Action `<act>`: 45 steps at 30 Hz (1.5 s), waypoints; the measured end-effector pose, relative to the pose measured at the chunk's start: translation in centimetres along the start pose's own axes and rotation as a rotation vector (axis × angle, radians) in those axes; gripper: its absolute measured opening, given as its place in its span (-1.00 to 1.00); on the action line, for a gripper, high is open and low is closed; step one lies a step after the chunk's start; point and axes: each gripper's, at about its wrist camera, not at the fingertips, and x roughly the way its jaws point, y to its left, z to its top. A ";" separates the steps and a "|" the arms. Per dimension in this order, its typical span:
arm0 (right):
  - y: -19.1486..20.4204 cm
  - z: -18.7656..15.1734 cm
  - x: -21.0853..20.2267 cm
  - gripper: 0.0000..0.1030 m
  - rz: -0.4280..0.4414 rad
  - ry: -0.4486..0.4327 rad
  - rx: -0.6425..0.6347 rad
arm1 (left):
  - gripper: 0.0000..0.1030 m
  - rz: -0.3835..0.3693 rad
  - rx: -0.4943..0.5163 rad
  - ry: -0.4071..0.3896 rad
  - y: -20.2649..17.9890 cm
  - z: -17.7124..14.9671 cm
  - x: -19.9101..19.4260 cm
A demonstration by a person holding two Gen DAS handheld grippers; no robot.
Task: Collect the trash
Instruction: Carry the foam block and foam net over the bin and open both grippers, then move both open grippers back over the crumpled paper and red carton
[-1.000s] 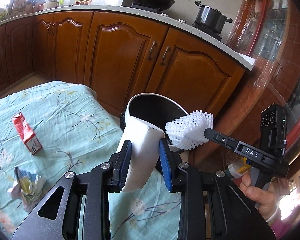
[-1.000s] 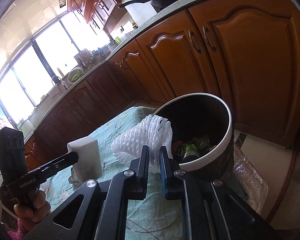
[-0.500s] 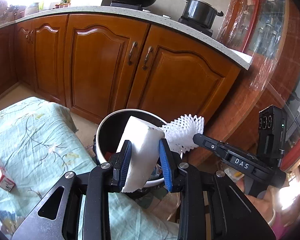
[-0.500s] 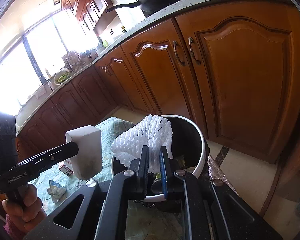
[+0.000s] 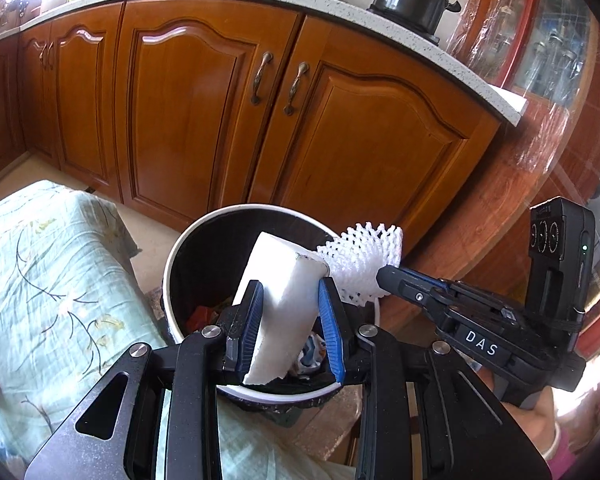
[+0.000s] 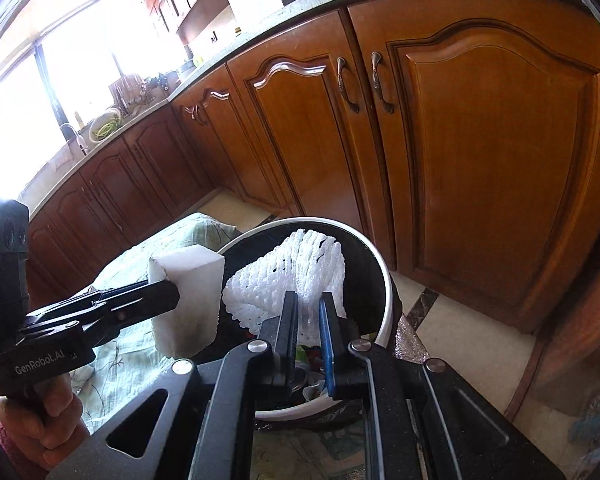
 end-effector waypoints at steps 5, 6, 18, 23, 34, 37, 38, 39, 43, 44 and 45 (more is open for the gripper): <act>-0.3 -0.1 0.6 -0.69 -0.005 0.021 -0.005 | -0.45 0.007 -0.020 0.024 0.7 -0.4 1.1; -0.3 0.0 0.7 -0.66 -0.004 0.026 -0.005 | -0.44 0.008 -0.023 0.028 0.7 -0.4 1.3; -0.8 0.1 0.2 0.04 0.010 0.006 0.034 | -0.05 0.015 -0.073 0.045 2.0 -0.8 0.5; -0.2 -0.9 -1.4 0.67 0.056 -0.041 0.063 | 0.06 0.041 -0.086 0.008 2.7 -2.1 -2.1; 4.0 -3.7 -2.0 0.76 0.186 -0.030 0.080 | 0.13 0.144 -0.179 -0.041 6.5 -8.5 -9.7; 5.3 -4.4 -1.8 0.76 0.213 -0.012 0.076 | 0.13 0.179 -0.198 -0.053 7.6 -10.4 -11.8; 5.7 -4.7 -1.7 0.76 0.221 -0.007 0.077 | 0.13 0.194 -0.206 -0.059 8.0 -11.0 -12.6; 6.1 -4.9 -1.6 0.76 0.229 -0.001 0.076 | 0.13 0.205 -0.216 -0.062 8.4 -11.5 -13.2; 8.4 -6.1 -1.3 0.76 0.254 0.029 0.059 | 0.13 0.252 -0.256 -0.082 9.9 -13.3 -15.7; 8.9 -6.4 -1.1 0.76 0.260 0.037 0.053 | 0.13 0.256 -0.270 -0.086 10.3 -13.6 -16.2; 9.5 -6.5 -0.9 0.76 0.270 0.046 0.046 | 0.13 0.260 -0.284 -0.091 10.7 -13.9 -16.7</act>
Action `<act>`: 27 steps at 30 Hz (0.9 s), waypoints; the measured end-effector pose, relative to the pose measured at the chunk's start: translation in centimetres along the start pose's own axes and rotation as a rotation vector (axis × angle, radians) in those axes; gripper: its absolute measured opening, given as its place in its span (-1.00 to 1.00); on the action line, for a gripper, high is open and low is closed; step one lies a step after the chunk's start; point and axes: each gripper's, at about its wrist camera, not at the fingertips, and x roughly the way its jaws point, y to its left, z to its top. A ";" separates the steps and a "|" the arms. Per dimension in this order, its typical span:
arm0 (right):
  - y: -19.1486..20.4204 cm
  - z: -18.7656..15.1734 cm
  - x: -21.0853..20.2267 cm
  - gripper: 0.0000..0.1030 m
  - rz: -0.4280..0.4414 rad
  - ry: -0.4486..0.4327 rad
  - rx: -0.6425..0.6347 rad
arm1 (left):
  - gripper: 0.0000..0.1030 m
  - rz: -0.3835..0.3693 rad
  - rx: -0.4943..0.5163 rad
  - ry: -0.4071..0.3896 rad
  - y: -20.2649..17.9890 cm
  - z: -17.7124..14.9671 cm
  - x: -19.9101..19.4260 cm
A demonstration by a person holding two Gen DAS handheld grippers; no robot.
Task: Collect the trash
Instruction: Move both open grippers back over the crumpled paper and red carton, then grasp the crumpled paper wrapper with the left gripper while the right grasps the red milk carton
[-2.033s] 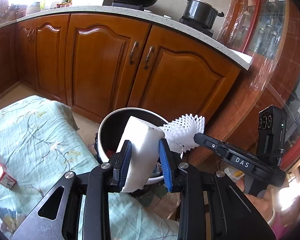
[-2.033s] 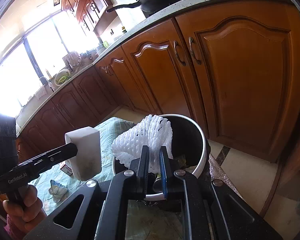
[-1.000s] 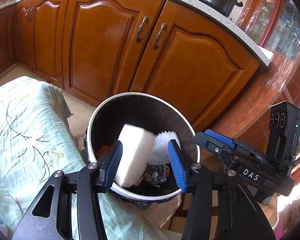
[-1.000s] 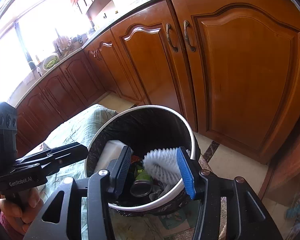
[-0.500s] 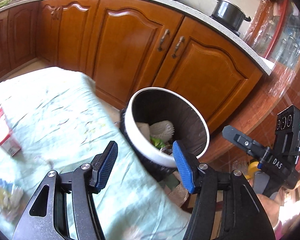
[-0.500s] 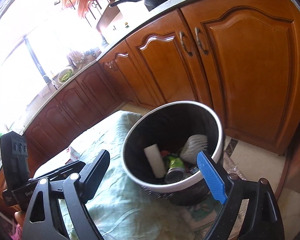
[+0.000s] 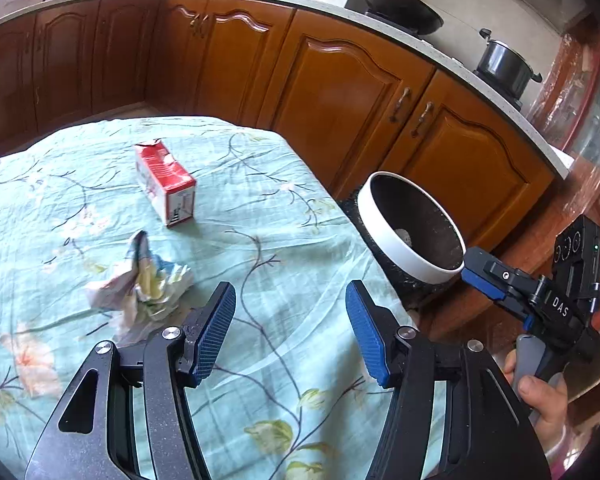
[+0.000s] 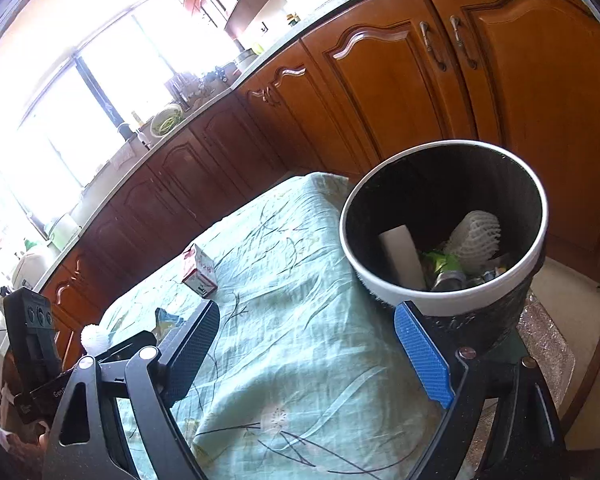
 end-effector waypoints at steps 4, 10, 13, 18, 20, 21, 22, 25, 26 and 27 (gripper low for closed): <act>2.0 -0.8 1.0 0.78 0.023 0.026 -0.034 | 0.18 0.029 -0.029 -0.017 1.8 -0.4 -1.3; 4.6 -1.4 2.8 0.79 0.056 0.062 -0.079 | 0.18 0.077 -0.071 -0.030 4.6 -0.7 -2.7; 5.7 -1.5 3.7 0.79 0.069 0.081 -0.094 | 0.19 0.096 -0.084 -0.033 5.8 -0.8 -3.0; 7.3 -1.3 5.1 0.79 0.085 0.104 -0.134 | 0.21 0.113 -0.099 -0.023 7.2 -0.7 -2.9; 7.8 -1.1 5.7 0.79 0.090 0.113 -0.145 | 0.21 0.119 -0.098 -0.013 7.7 -0.6 -2.7; 8.0 -1.0 6.1 0.79 0.093 0.117 -0.150 | 0.22 0.124 -0.095 -0.009 7.8 -0.5 -2.6; 8.2 -0.9 6.3 0.79 0.095 0.120 -0.155 | 0.22 0.130 -0.089 -0.003 7.9 -0.5 -2.5; 8.6 -0.5 7.1 0.79 0.104 0.132 -0.166 | 0.26 0.138 -0.074 0.015 8.0 -0.1 -2.1; 8.8 -0.4 7.4 0.79 0.105 0.135 -0.169 | 0.28 0.137 -0.069 0.021 8.0 0.1 -1.9; 8.9 -0.3 7.7 0.79 0.107 0.138 -0.170 | 0.28 0.137 -0.064 0.025 7.9 0.2 -1.7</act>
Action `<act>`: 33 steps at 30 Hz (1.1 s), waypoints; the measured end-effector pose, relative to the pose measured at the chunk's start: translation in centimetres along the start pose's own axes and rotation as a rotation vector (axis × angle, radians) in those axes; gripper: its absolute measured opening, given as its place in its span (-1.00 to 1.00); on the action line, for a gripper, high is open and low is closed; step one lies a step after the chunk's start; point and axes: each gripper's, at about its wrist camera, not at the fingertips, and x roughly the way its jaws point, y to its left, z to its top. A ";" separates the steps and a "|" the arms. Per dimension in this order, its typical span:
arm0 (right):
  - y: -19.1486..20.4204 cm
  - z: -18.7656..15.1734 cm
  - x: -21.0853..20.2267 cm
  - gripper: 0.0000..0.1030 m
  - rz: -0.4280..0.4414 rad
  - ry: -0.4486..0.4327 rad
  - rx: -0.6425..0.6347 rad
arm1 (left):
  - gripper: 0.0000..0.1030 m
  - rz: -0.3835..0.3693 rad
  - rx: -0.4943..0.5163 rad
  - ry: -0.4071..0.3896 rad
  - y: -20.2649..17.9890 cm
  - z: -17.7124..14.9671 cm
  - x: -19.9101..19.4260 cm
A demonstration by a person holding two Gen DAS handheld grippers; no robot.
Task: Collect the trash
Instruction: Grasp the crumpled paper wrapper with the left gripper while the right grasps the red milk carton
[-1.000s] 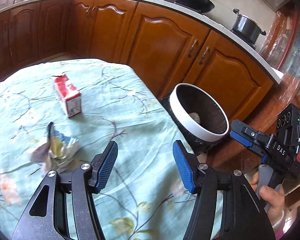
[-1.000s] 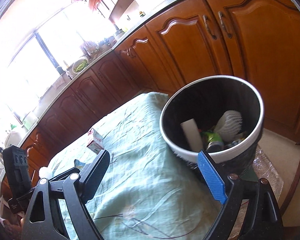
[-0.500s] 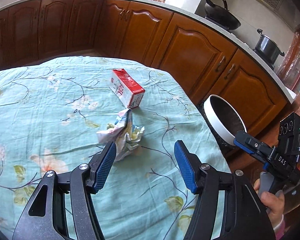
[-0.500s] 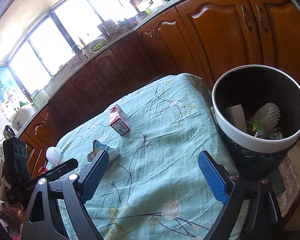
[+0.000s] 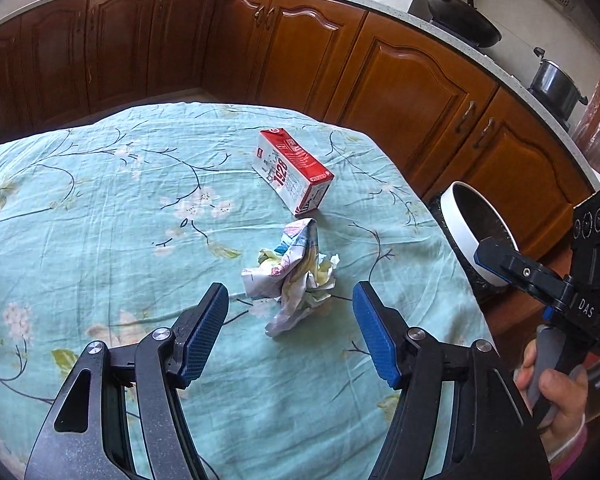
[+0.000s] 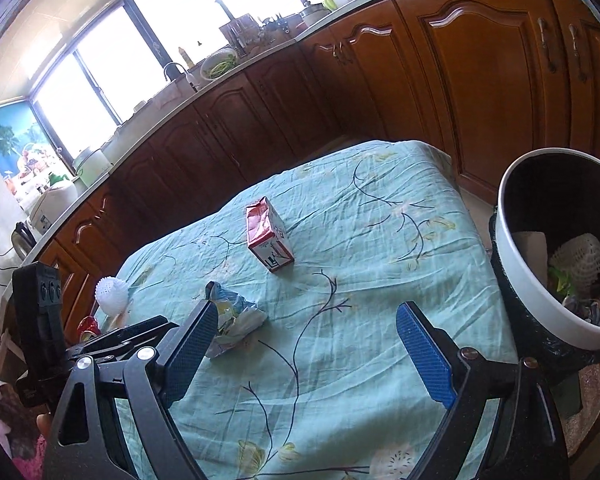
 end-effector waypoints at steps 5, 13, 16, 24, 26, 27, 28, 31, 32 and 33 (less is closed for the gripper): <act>0.3 0.8 1.4 0.79 0.012 0.012 -0.003 | 0.28 0.003 0.028 0.018 -0.4 0.8 1.5; 0.9 2.4 4.3 0.79 0.030 0.034 -0.022 | -0.25 0.007 0.035 0.072 0.2 1.2 4.8; 1.5 3.1 5.8 0.78 0.038 0.045 -0.040 | -0.42 -0.008 0.029 0.063 0.8 0.9 4.7; 4.9 4.9 11.2 0.62 0.033 0.076 -0.163 | -0.48 0.017 -0.068 0.012 3.9 0.8 1.7; 5.5 5.1 12.9 0.45 0.014 0.098 -0.197 | -0.48 0.031 -0.086 0.001 4.6 0.8 1.2; 5.8 5.1 13.7 0.40 0.000 0.109 -0.214 | -0.48 0.036 -0.094 -0.002 4.8 0.7 1.2; 5.9 5.1 14.4 0.27 -0.015 0.119 -0.228 | -0.48 0.039 -0.100 -0.003 5.1 0.8 1.1; 5.6 4.9 15.9 -0.31 -0.049 0.153 -0.237 | -0.48 0.043 -0.116 -0.002 5.4 0.7 0.9; 5.4 4.8 15.7 -0.32 -0.054 0.149 -0.229 | -0.48 0.043 -0.119 -0.002 5.4 0.7 0.9; 5.3 4.7 15.1 -0.32 -0.057 0.134 -0.225 | -0.48 0.044 -0.121 -0.003 5.3 0.7 0.9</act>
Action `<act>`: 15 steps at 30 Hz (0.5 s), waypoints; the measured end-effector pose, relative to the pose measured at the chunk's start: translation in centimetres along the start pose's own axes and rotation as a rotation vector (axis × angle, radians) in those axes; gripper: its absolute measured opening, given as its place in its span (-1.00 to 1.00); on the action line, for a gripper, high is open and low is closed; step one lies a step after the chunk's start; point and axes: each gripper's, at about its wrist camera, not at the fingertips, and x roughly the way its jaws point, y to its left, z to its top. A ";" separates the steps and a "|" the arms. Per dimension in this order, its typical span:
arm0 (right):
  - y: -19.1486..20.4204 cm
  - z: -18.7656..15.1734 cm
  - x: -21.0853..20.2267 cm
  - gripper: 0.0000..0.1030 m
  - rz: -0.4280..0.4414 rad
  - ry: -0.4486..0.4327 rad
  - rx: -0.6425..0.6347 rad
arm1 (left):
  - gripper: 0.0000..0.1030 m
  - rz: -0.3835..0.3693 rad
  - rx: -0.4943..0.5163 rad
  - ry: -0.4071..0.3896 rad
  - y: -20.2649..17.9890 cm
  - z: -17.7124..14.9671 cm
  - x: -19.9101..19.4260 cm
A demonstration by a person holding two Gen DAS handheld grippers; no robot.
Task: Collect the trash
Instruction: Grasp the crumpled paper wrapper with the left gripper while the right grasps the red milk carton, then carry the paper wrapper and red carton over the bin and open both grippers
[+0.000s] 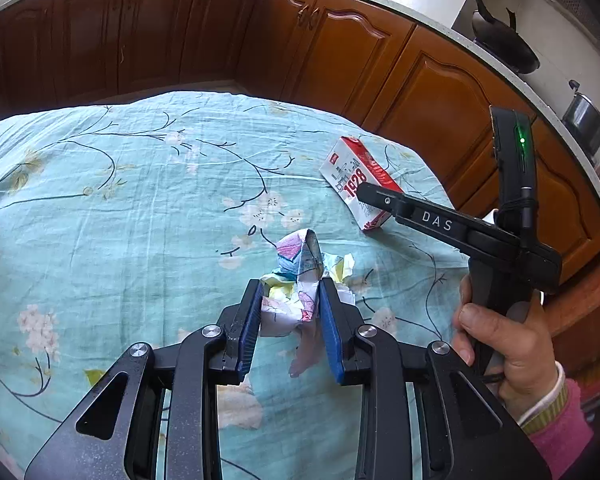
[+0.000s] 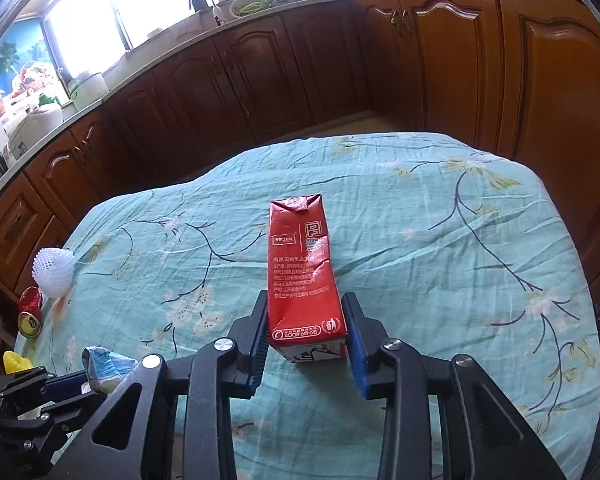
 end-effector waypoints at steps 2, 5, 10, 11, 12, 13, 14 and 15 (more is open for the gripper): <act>-0.3 -0.6 -1.8 -0.33 0.003 -0.028 0.009 | -0.48 -0.007 -0.001 -0.004 -0.3 -0.1 -0.1; -1.3 -1.9 -4.9 -0.33 0.016 -0.069 0.035 | -0.48 -0.026 0.013 -0.004 -1.3 -0.1 -0.2; -3.3 -4.5 -9.9 -0.33 0.013 -0.121 0.097 | -0.48 -0.071 0.061 0.002 -4.3 -0.6 0.0; -3.7 -5.2 -11.0 -0.33 0.009 -0.131 0.108 | -0.48 -0.082 0.072 0.005 -5.0 -0.7 0.1; -4.1 -5.8 -11.9 -0.33 0.003 -0.141 0.120 | -0.48 -0.091 0.083 0.007 -5.8 -0.8 0.3; -4.6 -6.5 -12.9 -0.33 -0.002 -0.149 0.133 | -0.48 -0.101 0.094 0.009 -6.5 -0.9 0.4; -5.1 -7.0 -13.7 -0.33 -0.006 -0.158 0.147 | -0.48 -0.111 0.105 0.012 -7.2 -1.1 0.5; -5.3 -7.5 -14.5 -0.33 -0.013 -0.166 0.160 | -0.48 -0.121 0.117 0.014 -8.0 -1.2 0.6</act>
